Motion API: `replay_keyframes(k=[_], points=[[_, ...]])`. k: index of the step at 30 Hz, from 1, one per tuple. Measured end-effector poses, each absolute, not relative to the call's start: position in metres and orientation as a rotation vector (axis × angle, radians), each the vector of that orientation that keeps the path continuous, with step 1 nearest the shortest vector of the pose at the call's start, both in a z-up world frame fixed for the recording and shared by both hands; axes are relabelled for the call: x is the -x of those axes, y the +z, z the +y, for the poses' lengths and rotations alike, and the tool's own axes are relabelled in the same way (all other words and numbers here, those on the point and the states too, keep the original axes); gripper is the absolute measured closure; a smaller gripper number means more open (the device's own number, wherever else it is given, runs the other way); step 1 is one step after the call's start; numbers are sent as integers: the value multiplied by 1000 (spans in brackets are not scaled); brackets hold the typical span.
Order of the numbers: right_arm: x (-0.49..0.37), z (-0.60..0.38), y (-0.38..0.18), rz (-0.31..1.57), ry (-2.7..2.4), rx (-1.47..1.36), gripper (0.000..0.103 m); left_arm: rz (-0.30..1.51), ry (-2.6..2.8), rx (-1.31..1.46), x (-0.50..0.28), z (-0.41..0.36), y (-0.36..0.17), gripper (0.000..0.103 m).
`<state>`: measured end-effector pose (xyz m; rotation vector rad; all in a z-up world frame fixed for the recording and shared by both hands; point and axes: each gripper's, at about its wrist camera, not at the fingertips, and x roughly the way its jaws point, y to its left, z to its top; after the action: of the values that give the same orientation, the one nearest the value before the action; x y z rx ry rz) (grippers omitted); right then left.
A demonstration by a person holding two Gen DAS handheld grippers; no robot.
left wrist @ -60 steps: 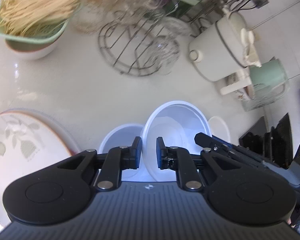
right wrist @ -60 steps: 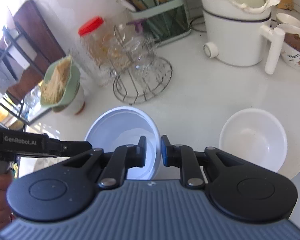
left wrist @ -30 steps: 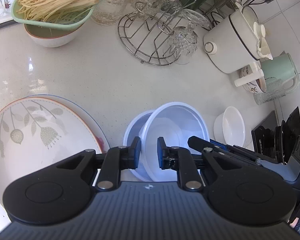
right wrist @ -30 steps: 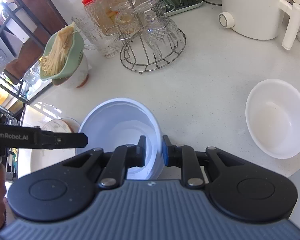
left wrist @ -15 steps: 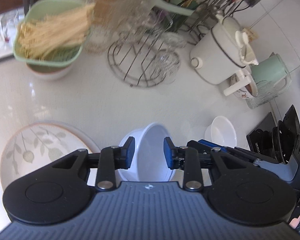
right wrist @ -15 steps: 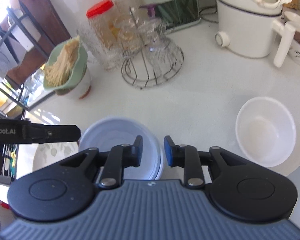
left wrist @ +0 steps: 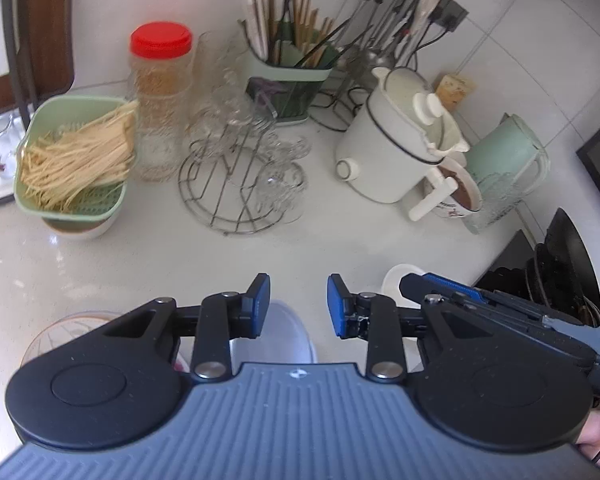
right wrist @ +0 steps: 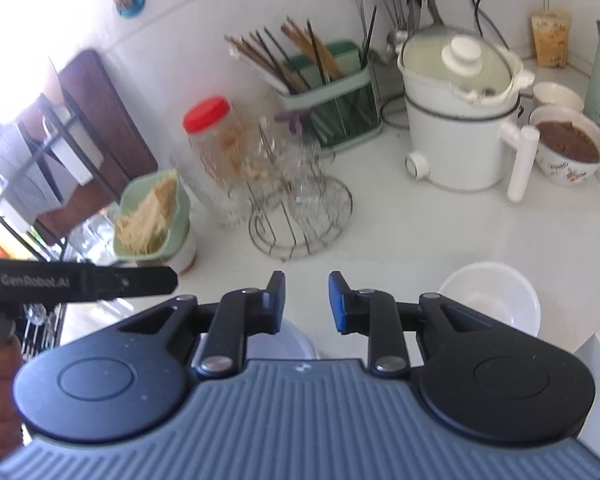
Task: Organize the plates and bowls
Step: 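Move the left tool toward the remaining small white bowl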
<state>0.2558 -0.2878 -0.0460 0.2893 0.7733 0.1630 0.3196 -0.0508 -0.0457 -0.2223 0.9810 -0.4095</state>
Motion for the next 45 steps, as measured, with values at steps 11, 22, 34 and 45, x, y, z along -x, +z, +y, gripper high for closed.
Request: replay_keyframes(k=[11,22,34,45], points=[[-245,-296,-41,738,123,-273,75,968,-439,206,-318,-65,-43,67],[-231,-322,-43,719,58,-289,75,973,-498,179,-315,-100,-47,67],[-213,-353,-46,722,2,-284,75,980,-562,147,-309,-139,-52,67],[-193,-387,-54,709,-63,-292,75,986,-617,116,-303,-179,-61,67]])
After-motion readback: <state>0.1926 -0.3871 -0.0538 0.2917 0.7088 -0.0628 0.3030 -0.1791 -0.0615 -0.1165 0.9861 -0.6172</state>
